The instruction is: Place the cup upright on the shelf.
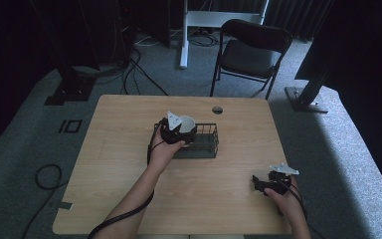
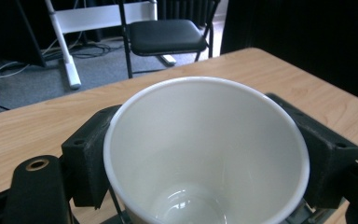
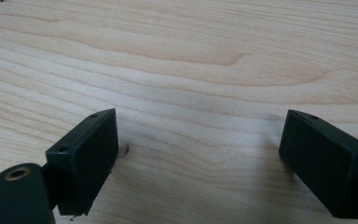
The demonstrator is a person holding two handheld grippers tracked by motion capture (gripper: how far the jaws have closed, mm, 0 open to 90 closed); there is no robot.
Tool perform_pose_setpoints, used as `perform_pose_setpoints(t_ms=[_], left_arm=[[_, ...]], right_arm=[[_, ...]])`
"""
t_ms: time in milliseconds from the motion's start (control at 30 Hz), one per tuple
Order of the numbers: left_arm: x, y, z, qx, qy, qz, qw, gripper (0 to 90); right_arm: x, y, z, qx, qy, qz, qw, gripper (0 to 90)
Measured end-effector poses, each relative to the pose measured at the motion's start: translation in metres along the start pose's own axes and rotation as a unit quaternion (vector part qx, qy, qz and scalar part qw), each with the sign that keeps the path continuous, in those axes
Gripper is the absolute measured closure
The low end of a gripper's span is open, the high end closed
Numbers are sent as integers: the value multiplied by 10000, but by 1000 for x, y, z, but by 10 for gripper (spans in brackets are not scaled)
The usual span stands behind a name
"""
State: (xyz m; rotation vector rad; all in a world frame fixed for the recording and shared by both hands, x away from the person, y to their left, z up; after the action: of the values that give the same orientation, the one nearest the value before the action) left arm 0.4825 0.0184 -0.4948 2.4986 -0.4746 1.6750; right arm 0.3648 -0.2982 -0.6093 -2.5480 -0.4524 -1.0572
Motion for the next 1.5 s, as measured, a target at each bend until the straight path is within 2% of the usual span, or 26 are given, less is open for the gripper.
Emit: perform_pose_setpoints(t_ms=[333,400,467,667,900,1033,1200,1300,1500], left_arm=[[-1,4,2,-25,-1,141,9999,199],[-2,5,2,-68,-111,59,9999,181],[-2,6,2,-51,-138,90,9999,155],[0,6,0,-95,-122,72,9999,120],[5,2,-9,-145,-93,221,9996,95],[7,0,-14,-146,-86,174,9997,95],[8,-3,-23,-150,-51,254,9996,95],[8,-5,-26,-120,-41,233,9996,95],[7,-4,-35,-196,26,225,9996,95]], right_arm=[[0,0,0,0,0,0,10000,112],[0,0,0,0,1,0,10000,112],[0,0,0,0,0,0,10000,112],[0,0,0,0,0,0,10000,112],[0,0,0,0,0,-1,10000,112],[0,0,0,-1,-1,-1,10000,112],[0,0,0,-1,0,0,10000,112],[0,0,0,0,-1,0,10000,112],[0,0,0,0,-1,0,10000,112]])
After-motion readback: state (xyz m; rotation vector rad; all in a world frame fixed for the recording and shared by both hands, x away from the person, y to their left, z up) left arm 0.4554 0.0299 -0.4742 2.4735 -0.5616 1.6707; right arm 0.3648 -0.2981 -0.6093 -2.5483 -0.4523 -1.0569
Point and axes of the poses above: each handheld gripper's, and its own axes: z roughly forward along the jaws, x roughly out of its top, y roughly to its right, the point moved 8 cm from there along z, roughly forward along the jaws, and after that the axes turned 15 degrees about x, right-handed, at the moved point
